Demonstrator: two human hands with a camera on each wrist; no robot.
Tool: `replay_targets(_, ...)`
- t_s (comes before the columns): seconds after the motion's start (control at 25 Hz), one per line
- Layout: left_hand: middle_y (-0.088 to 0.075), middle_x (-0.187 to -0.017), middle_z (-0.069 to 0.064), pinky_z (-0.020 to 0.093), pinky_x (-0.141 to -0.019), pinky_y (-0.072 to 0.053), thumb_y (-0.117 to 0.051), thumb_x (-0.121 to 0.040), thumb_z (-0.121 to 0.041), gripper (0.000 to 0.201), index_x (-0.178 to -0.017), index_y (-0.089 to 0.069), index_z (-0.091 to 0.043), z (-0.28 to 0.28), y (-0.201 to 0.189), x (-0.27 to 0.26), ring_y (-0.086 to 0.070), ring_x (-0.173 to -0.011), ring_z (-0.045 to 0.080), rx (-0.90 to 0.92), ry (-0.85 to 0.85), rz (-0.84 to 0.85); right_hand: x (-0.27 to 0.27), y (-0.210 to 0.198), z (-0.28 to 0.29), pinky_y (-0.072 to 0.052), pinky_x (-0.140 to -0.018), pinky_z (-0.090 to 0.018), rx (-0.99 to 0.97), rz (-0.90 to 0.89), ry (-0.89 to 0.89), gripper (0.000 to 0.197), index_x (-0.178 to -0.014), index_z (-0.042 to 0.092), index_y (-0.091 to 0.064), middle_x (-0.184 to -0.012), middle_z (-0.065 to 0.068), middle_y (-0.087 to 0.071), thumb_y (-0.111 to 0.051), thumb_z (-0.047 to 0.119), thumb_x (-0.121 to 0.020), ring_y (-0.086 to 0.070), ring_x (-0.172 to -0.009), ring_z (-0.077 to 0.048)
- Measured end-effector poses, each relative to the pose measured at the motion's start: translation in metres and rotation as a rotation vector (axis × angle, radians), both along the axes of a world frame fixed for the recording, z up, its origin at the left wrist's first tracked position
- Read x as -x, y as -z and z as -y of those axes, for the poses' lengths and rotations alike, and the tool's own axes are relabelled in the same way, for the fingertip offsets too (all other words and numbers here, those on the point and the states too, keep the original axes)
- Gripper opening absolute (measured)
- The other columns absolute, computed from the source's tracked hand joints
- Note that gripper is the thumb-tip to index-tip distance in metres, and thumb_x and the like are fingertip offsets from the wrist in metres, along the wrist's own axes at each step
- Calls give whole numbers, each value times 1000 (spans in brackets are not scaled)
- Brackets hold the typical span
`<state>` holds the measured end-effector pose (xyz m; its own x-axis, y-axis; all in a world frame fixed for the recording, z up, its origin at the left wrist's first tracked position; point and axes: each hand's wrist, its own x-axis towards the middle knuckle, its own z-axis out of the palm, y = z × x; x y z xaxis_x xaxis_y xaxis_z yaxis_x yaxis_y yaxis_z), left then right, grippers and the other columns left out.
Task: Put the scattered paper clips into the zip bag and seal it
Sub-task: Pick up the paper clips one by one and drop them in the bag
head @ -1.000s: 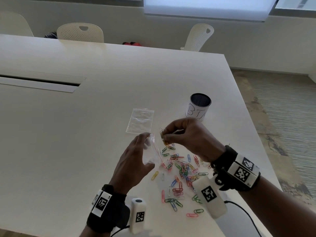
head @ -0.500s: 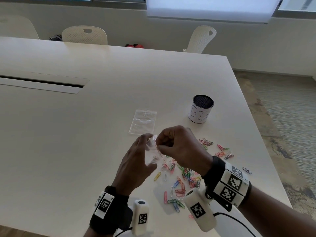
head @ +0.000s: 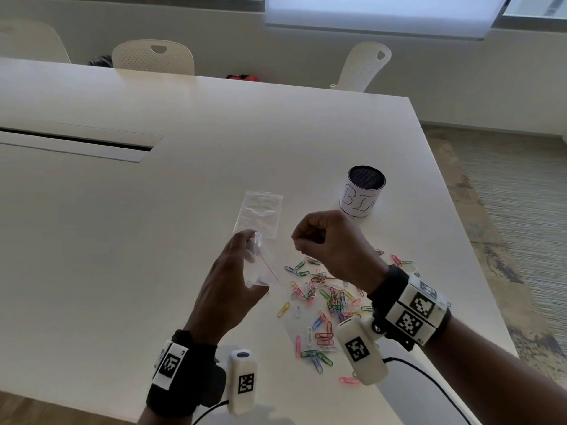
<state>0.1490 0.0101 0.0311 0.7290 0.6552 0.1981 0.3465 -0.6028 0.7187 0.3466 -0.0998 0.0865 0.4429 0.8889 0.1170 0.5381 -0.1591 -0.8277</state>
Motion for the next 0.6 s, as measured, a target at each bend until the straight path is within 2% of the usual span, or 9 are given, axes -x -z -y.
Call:
replay_targets(0.08,-60,-114,-11,11,-89,-45,-88,-72,-9,79,-136,-46,-28,-7,-3,10,-58,-107,3,-13,-28,15,1,16,-2,-63,-78,-25,107,122,-122,10,-100,11,-78,-95,-1,-79,-79,11,-89,-74,-85,-12)
replay_targets(0.16,-60,-114,-11,4,-87,-41,-87,-72,-7,78,-136,-46,-28,-12,-6,20,-58,-107,0,-24,-55,22,6,33,-6,-56,-86,-22,212,251,-291,22,-112,16,-75,-114,2,-74,-78,21,-91,-69,-99,-8)
replay_targets(0.24,-60,-115,-11,2,-87,-39,-86,-72,-6,78,-136,-47,-27,-15,-8,28,-57,-107,-3,-26,-77,26,15,47,-14,-52,-95,-25,272,336,-436,30,-121,20,-71,-127,3,-68,-76,28,-92,-63,-112,-10)
replay_targets(0.32,-60,-116,-12,7,-88,-41,-87,-73,-7,79,-138,-47,-27,-15,-9,32,-57,-106,-3,-20,-93,19,24,55,-23,-48,-102,-28,299,395,-571,35,-126,21,-68,-134,3,-63,-75,29,-92,-59,-120,-13)
replay_targets(0.4,-60,-119,-13,9,-89,-41,-88,-73,-10,80,-140,-46,-27,-14,-9,34,-57,-104,-1,-13,-96,17,28,60,-29,-42,-100,-24,322,421,-678,41,-130,20,-67,-136,2,-61,-76,29,-92,-55,-123,-15)
replay_targets(0.48,-60,-119,-13,7,-87,-40,-88,-74,-12,79,-140,-46,-27,-13,-8,33,-57,-104,0,-10,-86,22,27,63,-32,-35,-95,-20,354,434,-748,42,-129,18,-69,-131,2,-61,-78,30,-90,-52,-120,-14)
replay_targets(0.52,-60,-118,-13,6,-87,-40,-88,-74,-11,79,-139,-46,-28,-12,-6,32,-58,-105,0,-10,-78,23,24,65,-32,-34,-94,-20,361,443,-771,39,-125,18,-70,-127,2,-62,-79,29,-89,-52,-117,-15)
replay_targets(0.6,-60,-116,-13,8,-86,-41,-87,-75,-11,77,-137,-46,-29,-11,-3,29,-58,-107,1,-11,-65,23,16,67,-29,-41,-93,-25,367,454,-791,27,-114,18,-73,-122,2,-63,-78,26,-89,-54,-112,-15)
